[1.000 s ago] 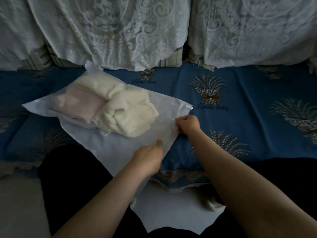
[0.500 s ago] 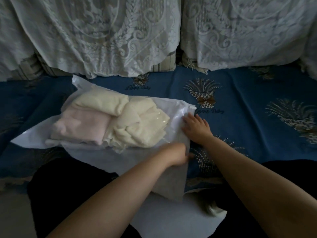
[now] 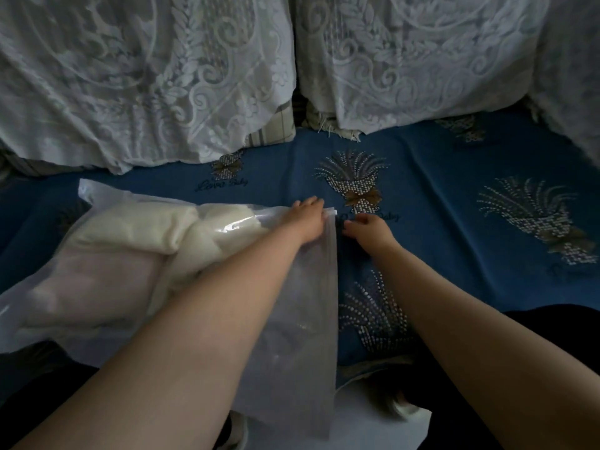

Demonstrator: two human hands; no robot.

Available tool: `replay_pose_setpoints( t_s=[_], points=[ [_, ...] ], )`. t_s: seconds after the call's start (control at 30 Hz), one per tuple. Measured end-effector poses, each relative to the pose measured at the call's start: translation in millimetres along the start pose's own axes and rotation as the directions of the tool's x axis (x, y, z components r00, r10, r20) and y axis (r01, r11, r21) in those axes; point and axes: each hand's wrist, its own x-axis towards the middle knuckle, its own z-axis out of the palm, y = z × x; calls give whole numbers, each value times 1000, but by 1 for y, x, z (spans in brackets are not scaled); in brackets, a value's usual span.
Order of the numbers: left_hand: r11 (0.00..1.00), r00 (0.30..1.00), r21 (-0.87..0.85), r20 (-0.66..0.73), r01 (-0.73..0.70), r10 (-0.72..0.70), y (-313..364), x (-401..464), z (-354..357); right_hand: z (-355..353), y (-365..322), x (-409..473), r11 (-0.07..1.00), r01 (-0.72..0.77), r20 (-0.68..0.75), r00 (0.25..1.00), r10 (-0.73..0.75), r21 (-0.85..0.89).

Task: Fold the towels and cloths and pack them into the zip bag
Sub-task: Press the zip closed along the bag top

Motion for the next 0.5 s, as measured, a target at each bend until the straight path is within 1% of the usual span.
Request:
replay_pose_setpoints(
  t_s=[0.07,0.1,0.13,0.17,0.2,0.23,0.27,0.37,0.43,0.5],
  points=[
    [994,999,-100,-8,42,-43,1,14,-6,9,-10,14,980,-98,57,994,89,173],
    [987,998,-151,-14,52,-54,1,19,-9,15,-14,20,973,-139,70,989,128,186],
    [981,998,-189,-15,52,-55,1,22,-11,19,-18,25,976,-161,80,985,150,148],
    [976,999,-213,-20,46,-51,1,25,-14,23,-23,26,986,-156,73,986,152,61],
    [972,998,-232,-34,39,-48,0,27,-16,26,-25,27,992,-121,50,991,123,-39],
    [969,997,-245,-58,27,-42,1,28,-19,28,-28,25,994,-72,12,997,73,-81],
    [969,996,-249,-85,8,-30,1,29,-21,29,-27,23,998,-22,-20,1000,21,-67],
    [970,991,-231,-128,-73,44,2,28,-30,33,-21,13,992,89,-110,991,-79,91],
    [974,988,-200,-128,-111,86,2,25,-34,36,-21,7,982,130,-158,982,-109,134],
    [981,982,-147,-158,-122,98,5,20,-36,36,-27,3,981,142,-183,976,-117,129]
  ],
)
